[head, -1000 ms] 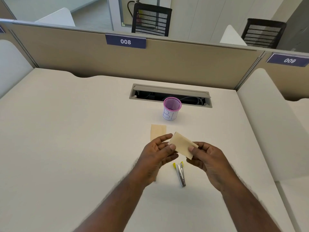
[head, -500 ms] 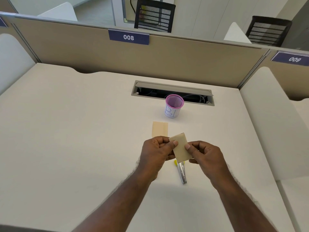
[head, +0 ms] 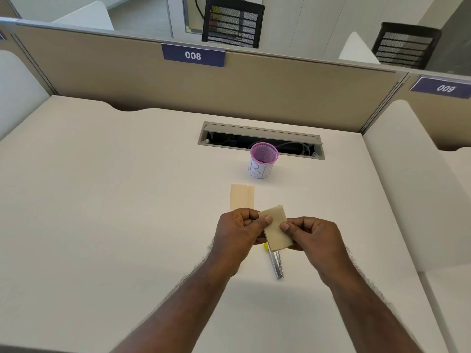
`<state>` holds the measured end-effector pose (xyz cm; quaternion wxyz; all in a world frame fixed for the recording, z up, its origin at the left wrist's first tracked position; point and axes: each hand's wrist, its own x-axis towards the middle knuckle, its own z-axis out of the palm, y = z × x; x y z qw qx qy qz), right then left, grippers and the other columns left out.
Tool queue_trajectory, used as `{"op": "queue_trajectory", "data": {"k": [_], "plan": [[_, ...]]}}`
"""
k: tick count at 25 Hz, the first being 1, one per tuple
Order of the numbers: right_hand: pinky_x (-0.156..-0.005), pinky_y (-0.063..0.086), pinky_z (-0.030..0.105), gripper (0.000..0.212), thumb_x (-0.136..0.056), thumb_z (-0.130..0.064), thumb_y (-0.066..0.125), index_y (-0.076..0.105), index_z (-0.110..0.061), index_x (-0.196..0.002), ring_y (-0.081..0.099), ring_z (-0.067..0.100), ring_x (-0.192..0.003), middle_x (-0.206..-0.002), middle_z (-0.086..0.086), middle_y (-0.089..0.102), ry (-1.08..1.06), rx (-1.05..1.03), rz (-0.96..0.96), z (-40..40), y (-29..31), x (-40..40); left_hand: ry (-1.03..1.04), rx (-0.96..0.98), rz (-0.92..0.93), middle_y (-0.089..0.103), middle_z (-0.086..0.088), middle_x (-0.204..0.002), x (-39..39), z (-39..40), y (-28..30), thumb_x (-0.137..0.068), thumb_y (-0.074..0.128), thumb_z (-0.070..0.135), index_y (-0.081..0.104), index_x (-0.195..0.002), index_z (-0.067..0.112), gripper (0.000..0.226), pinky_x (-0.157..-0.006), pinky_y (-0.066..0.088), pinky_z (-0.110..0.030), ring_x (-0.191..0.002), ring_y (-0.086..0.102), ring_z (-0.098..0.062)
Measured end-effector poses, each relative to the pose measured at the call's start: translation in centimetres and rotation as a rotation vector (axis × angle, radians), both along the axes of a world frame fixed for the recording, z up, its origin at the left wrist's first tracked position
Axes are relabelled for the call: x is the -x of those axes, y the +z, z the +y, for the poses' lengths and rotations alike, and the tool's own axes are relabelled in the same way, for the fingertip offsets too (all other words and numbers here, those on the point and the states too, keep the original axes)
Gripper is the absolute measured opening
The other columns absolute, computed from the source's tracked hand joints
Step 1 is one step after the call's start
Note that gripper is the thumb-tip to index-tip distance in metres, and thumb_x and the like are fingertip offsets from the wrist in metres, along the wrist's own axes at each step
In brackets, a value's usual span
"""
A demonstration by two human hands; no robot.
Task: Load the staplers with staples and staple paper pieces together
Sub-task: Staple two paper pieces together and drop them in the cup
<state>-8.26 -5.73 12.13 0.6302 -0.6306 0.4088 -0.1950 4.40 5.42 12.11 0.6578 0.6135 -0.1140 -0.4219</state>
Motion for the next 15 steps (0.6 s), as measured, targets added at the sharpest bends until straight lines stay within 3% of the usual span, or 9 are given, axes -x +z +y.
{"op": "queue_trajectory", "data": {"k": [5, 8, 13, 15], "plan": [[-0.06, 0.06, 0.025, 0.014, -0.08, -0.01, 0.078, 0.079, -0.019, -0.07, 0.076, 0.018, -0.068, -0.073, 0.006, 0.078, 0.083, -0.006, 0.037, -0.5, 0.3, 0.0, -0.194, 0.007, -0.034, 0.073, -0.01, -0.081, -1.1, 0.2, 0.4, -0.089, 0.067, 0.01, 0.068, -0.089, 0.006, 0.004, -0.066, 0.059, -0.03, -0.072, 0.071, -0.019], [-0.063, 0.061, 0.028, 0.009, -0.081, -0.012, 0.078, 0.079, -0.016, -0.073, 0.076, 0.019, -0.07, -0.073, 0.007, 0.078, 0.167, 0.005, 0.072, -0.3, 0.3, 0.1, -0.323, -0.007, -0.111, 0.074, -0.006, -0.087, -1.8, 0.1, 0.6, -0.088, 0.07, 0.021, 0.074, -0.09, 0.01, 0.011, -0.064, 0.056, -0.025, -0.076, 0.072, -0.016], [-0.063, 0.059, 0.026, 0.006, -0.081, -0.01, 0.078, 0.079, -0.014, -0.076, 0.075, 0.016, -0.071, -0.076, 0.007, 0.078, 0.168, -0.037, 0.074, 0.0, 0.1, -0.1, -0.25, -0.083, -0.317, 0.073, 0.006, -0.081, -1.6, -0.1, 0.1, -0.087, 0.071, 0.026, 0.076, -0.077, 0.022, 0.012, -0.071, 0.053, -0.033, -0.075, 0.064, -0.01], [-0.068, 0.06, 0.026, 0.006, -0.082, -0.008, 0.076, 0.079, -0.013, -0.081, 0.076, 0.017, -0.076, -0.081, 0.007, 0.079, 0.197, -0.079, 0.078, 0.0, 0.0, 0.1, -0.205, -0.097, -0.383, 0.072, 0.011, -0.077, -1.7, -0.2, -0.2, -0.085, 0.072, 0.028, 0.076, -0.074, 0.026, 0.012, -0.07, 0.051, -0.027, -0.072, 0.062, -0.004]]}}
